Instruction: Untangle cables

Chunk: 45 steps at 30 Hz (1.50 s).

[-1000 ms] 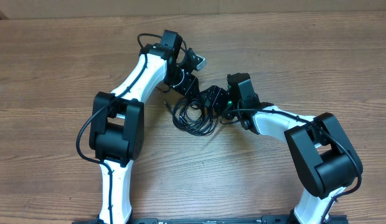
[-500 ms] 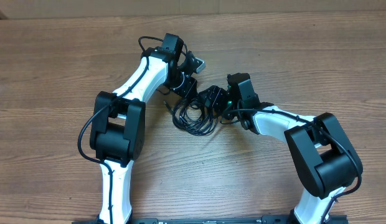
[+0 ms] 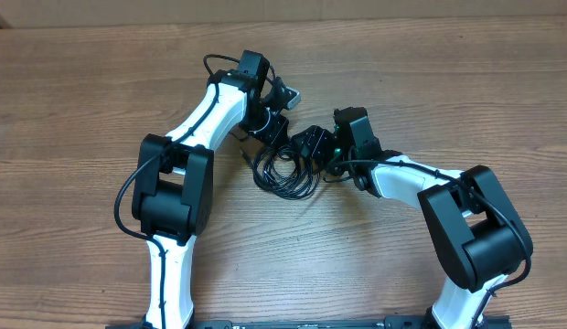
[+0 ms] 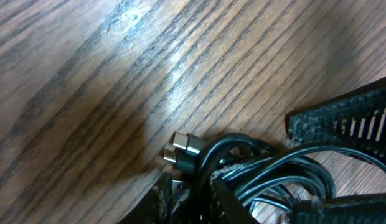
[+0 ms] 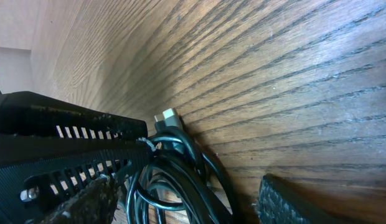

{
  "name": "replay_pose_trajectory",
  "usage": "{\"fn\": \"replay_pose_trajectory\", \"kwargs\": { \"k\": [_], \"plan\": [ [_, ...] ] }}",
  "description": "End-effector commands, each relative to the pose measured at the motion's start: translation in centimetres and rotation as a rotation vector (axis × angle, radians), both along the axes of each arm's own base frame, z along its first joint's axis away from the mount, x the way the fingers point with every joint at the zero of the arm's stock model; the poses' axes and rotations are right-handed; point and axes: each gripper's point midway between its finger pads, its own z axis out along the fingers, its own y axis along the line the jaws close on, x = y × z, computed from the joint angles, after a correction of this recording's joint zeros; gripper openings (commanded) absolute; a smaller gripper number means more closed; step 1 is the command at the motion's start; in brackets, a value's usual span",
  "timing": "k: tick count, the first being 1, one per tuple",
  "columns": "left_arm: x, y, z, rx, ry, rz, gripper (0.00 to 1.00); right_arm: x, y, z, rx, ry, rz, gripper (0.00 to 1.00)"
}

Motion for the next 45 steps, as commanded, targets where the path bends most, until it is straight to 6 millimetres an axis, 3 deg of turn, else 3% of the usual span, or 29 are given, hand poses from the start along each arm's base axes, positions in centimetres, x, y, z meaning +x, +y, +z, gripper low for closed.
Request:
{"fn": "replay_pose_trajectory", "kwargs": {
  "k": [1, 4, 10, 19, 22, 29, 41, 45],
  "plan": [
    [-0.6, 0.4, -1.2, 0.026, 0.029, 0.011, 0.15, -2.5, -1.3, -4.9, -0.083, 0.122, -0.011, 0.71],
    [-0.6, 0.4, -1.1, 0.026, 0.03, 0.01, 0.04, -2.5, -1.3, -4.9, -0.083, 0.122, -0.011, 0.72],
    [-0.8, 0.2, -0.6, 0.004, 0.037, 0.008, 0.04, -2.4, -1.2, -4.8, -0.081, 0.117, -0.011, 0.75],
    [-0.6, -1.2, 7.0, -0.222, -0.03, -0.03, 0.05, -2.3, -0.7, -4.4, -0.067, 0.088, 0.027, 0.75],
    [-0.7, -1.2, 8.4, -0.239, -0.044, -0.031, 0.04, -2.3, -0.7, -4.4, -0.075, 0.074, 0.045, 0.75],
    [-2.1, -1.9, 9.1, -0.297, -0.002, -0.07, 0.04, -1.9, -0.5, -4.1, -0.073, 0.049, 0.055, 0.75],
    [-2.9, -2.0, 9.1, -0.303, 0.028, -0.081, 0.04, -0.8, 0.2, -2.9, -0.044, -0.03, 0.073, 0.78],
    [-3.7, -2.7, 9.4, -0.328, 0.033, -0.126, 0.04, 0.0, -0.6, -3.1, -0.087, -0.052, 0.03, 0.78]
  ]
}}
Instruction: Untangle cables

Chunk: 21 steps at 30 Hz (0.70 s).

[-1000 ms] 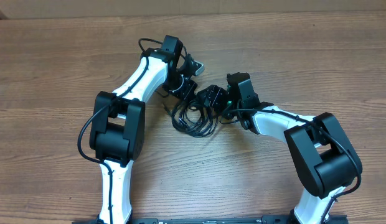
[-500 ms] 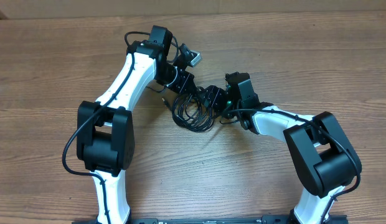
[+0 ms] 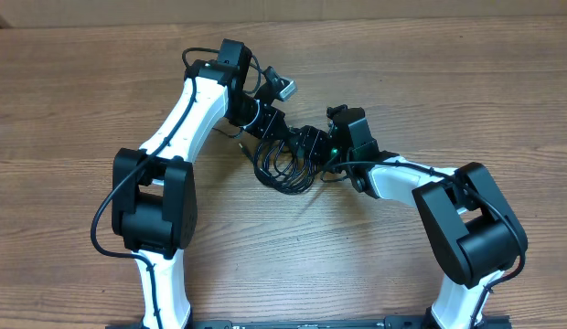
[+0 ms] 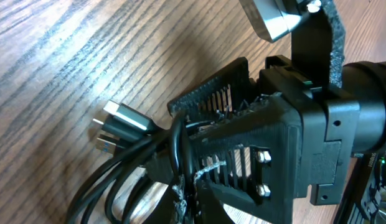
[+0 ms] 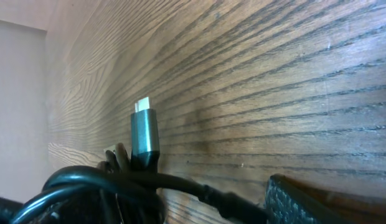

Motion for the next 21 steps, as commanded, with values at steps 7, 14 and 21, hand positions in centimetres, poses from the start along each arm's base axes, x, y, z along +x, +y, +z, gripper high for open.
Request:
{"fn": "replay_pose_trajectory", "kwargs": {
  "k": [7, 14, 21],
  "plan": [
    [-1.9, -2.1, 3.1, -0.157, -0.014, -0.111, 0.05, 0.3, -3.3, -4.0, -0.166, 0.019, -0.135, 0.74],
    [-2.2, -2.0, 3.0, -0.148, -0.018, -0.134, 0.04, 0.5, -2.6, -3.4, -0.131, 0.001, -0.112, 0.74],
    [-2.3, -1.9, 3.0, -0.146, -0.008, -0.129, 0.04, -0.3, -2.7, -3.9, -0.123, 0.046, -0.09, 0.69]
  ]
}}
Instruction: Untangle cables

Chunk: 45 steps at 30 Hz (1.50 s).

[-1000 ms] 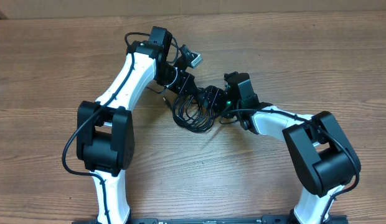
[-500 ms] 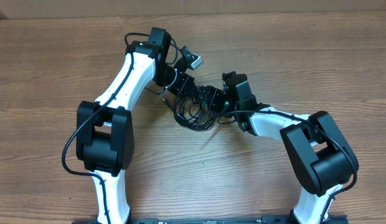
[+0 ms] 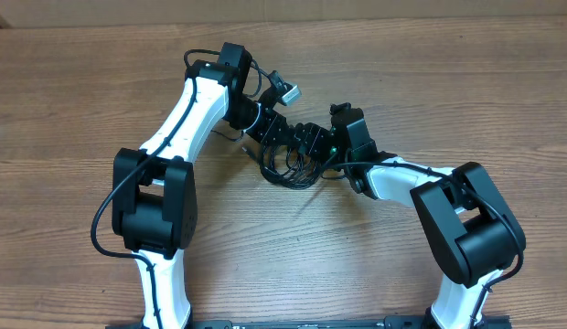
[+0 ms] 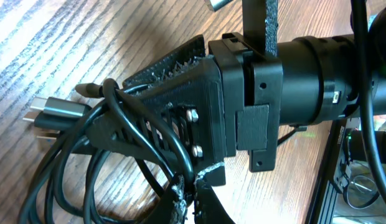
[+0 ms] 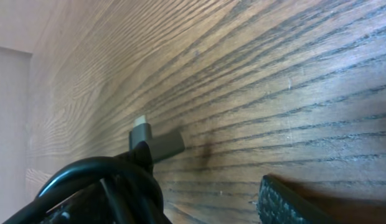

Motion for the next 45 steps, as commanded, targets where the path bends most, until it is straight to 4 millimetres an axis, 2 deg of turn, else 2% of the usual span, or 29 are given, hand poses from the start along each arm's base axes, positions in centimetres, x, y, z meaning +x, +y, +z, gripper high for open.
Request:
{"fn": "replay_pose_trajectory", "kwargs": {
  "k": [1, 5, 9, 13, 16, 18, 22, 25, 27, 28, 30, 32, 33, 37, 41, 45],
  "plan": [
    [-0.7, -1.0, 2.1, -0.07, -0.033, -0.052, 0.04, -1.5, -1.8, -3.7, -0.059, 0.101, -0.027, 0.67],
    [-1.9, -0.8, 2.8, -0.134, -0.052, -0.132, 0.04, -1.5, -2.8, -4.1, -0.068, 0.123, -0.047, 0.64],
    [-2.3, 0.3, 3.2, -0.163, -0.045, -0.143, 0.04, -1.5, -3.1, -4.2, -0.073, 0.134, -0.06, 0.63],
    [-1.7, 2.4, 3.0, -0.143, -0.018, -0.09, 0.04, -1.5, -3.1, -4.2, -0.073, 0.134, -0.061, 0.6],
    [-1.1, 4.5, 2.0, -0.054, 0.014, -0.025, 0.04, -1.5, -3.1, -4.3, -0.075, 0.134, -0.067, 0.57],
    [-0.9, 5.5, 1.3, 0.005, 0.038, 0.012, 0.04, -1.5, -3.1, -4.3, -0.075, 0.133, -0.067, 0.5],
    [-1.0, 5.8, 0.7, 0.051, 0.042, 0.014, 0.04, -1.5, -3.1, -4.3, -0.075, 0.133, -0.067, 0.25],
    [-0.6, 6.4, -0.3, 0.141, 0.061, 0.067, 0.04, -1.5, -3.1, -4.3, -0.075, 0.133, -0.067, 0.17],
    [-0.3, 6.0, -0.3, 0.145, 0.074, 0.1, 0.05, -1.5, -3.1, -4.3, -0.075, 0.133, -0.067, 0.17],
    [-0.2, 5.5, -0.3, 0.138, 0.065, 0.094, 0.11, -1.5, -3.1, -4.3, -0.075, 0.133, -0.067, 0.17],
    [0.0, 4.6, -0.4, 0.143, 0.036, 0.071, 0.3, -1.4, -3.1, -4.2, -0.073, 0.13, -0.067, 0.17],
    [0.3, 3.8, -0.7, 0.163, 0.005, 0.061, 0.43, -1.4, -3.1, -4.2, -0.069, 0.134, -0.073, 0.16],
    [0.5, 3.4, -0.9, 0.188, -0.01, 0.068, 0.46, -1.5, -3.1, -4.2, -0.063, 0.139, -0.076, 0.16],
    [1.6, 3.4, -2.3, 0.346, -0.073, 0.114, 0.47, -1.5, -3.0, -4.2, -0.057, 0.143, -0.072, 0.16],
    [1.6, 2.7, -3.1, 0.412, -0.125, 0.09, 0.42, -1.5, -3.0, -4.2, -0.057, 0.143, -0.072, 0.17],
    [2.0, 3.5, -4.3, 0.495, -0.14, 0.143, 0.41, -1.5, -3.0, -4.2, -0.057, 0.143, -0.072, 0.17]
  ]
}}
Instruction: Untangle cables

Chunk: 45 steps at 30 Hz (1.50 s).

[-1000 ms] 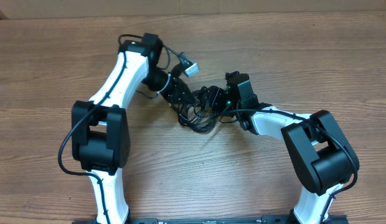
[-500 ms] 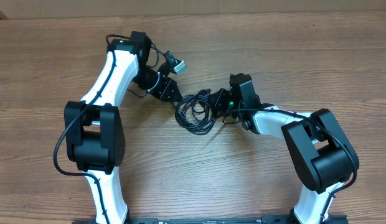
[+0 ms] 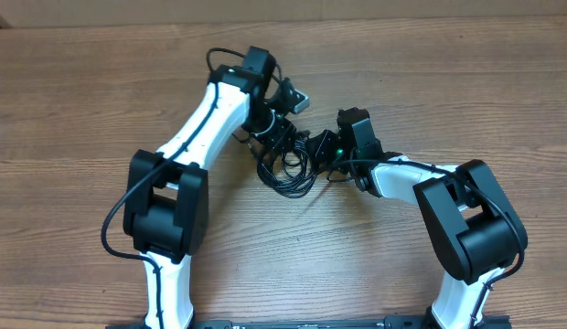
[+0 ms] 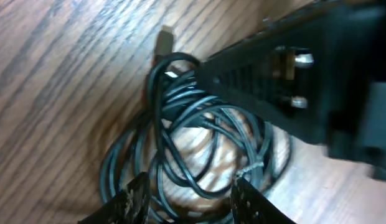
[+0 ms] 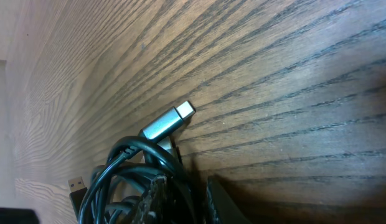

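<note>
A tangle of black cables [image 3: 285, 174] lies on the wooden table between my two arms. In the left wrist view the coil [image 4: 180, 134] lies just beyond my left gripper [image 4: 190, 186], whose fingers stand wide apart with nothing clamped. My right gripper [image 5: 183, 193] is shut on several strands of the bundle [image 5: 124, 165] at its right side. A silver plug [image 5: 169, 123] sticks out beyond those fingers. A second USB plug [image 5: 78, 185] shows at the left. In the overhead view the left gripper [image 3: 283, 135] is at the bundle's top and the right gripper [image 3: 317, 146] at its right.
The wooden table [image 3: 82, 110] stretches all round the bundle. My right gripper's black body [image 4: 299, 68] sits close in front of the left wrist camera. The two arms nearly meet over the cables.
My left gripper has let go of the cable and now stands open over the coil. My right gripper, open before, is now shut on strands of the bundle.
Both grippers first sat at the bundle, the right one open. Then the left was shut on a cable strand close against the right gripper, with plugs sticking out. Now the left is open and the right holds the bundle.
</note>
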{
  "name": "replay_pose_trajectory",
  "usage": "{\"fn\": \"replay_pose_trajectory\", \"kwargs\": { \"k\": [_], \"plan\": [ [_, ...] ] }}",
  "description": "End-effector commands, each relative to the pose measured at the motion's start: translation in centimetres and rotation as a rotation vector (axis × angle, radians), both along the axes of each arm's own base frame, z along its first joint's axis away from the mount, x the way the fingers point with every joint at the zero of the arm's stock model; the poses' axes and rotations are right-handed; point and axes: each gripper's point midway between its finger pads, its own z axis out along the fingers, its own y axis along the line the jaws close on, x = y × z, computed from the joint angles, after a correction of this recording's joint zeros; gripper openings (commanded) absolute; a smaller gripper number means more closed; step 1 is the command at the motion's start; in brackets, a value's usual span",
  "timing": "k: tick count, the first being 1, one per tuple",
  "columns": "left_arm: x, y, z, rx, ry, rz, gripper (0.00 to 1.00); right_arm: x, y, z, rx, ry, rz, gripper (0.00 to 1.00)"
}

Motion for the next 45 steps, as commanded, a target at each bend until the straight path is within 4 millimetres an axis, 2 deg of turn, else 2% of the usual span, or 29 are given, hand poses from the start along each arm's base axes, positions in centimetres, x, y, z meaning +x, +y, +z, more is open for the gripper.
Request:
{"fn": "replay_pose_trajectory", "kwargs": {
  "k": [1, 4, 9, 13, 26, 28, 31, 33, 38, 45],
  "plan": [
    [0.6, 2.0, -0.5, 0.103, -0.032, 0.098, 0.41, -1.0, -1.2, -2.5, -0.045, 0.055, -0.026, 0.17],
    [0.8, 2.1, -1.5, 0.094, -0.028, 0.147, 0.35, -1.0, -1.2, -2.5, -0.045, 0.055, -0.026, 0.17],
    [0.9, 1.5, -2.3, 0.058, -0.036, 0.151, 0.34, -1.0, -1.2, -2.5, -0.045, 0.055, -0.026, 0.17],
    [0.8, 0.8, -2.2, 0.013, -0.025, 0.155, 0.36, -1.0, -1.2, -2.5, -0.045, 0.055, -0.026, 0.18],
    [0.7, 0.4, -3.3, 0.002, -0.026, 0.192, 0.27, -1.0, -1.2, -2.5, -0.045, 0.055, -0.026, 0.18],
    [1.0, 0.4, -3.3, 0.003, -0.039, 0.2, 0.23, -1.0, -1.2, -2.5, -0.045, 0.055, -0.027, 0.18],
    [1.9, 0.6, -3.2, 0.015, -0.069, 0.233, 0.24, -1.0, -1.2, -2.5, -0.045, 0.055, -0.026, 0.19],
    [2.2, 0.6, -3.1, 0.011, -0.083, 0.237, 0.3, -1.0, -1.2, -2.5, -0.045, 0.055, -0.027, 0.18],
    [2.4, -0.3, -2.9, -0.003, -0.097, 0.242, 0.33, -1.0, -1.2, -2.5, -0.045, 0.055, -0.027, 0.19],
    [2.7, -0.8, -3.1, 0.078, -0.17, 0.228, 0.33, -1.0, -1.1, -2.5, -0.043, 0.056, -0.024, 0.19]
  ]
}}
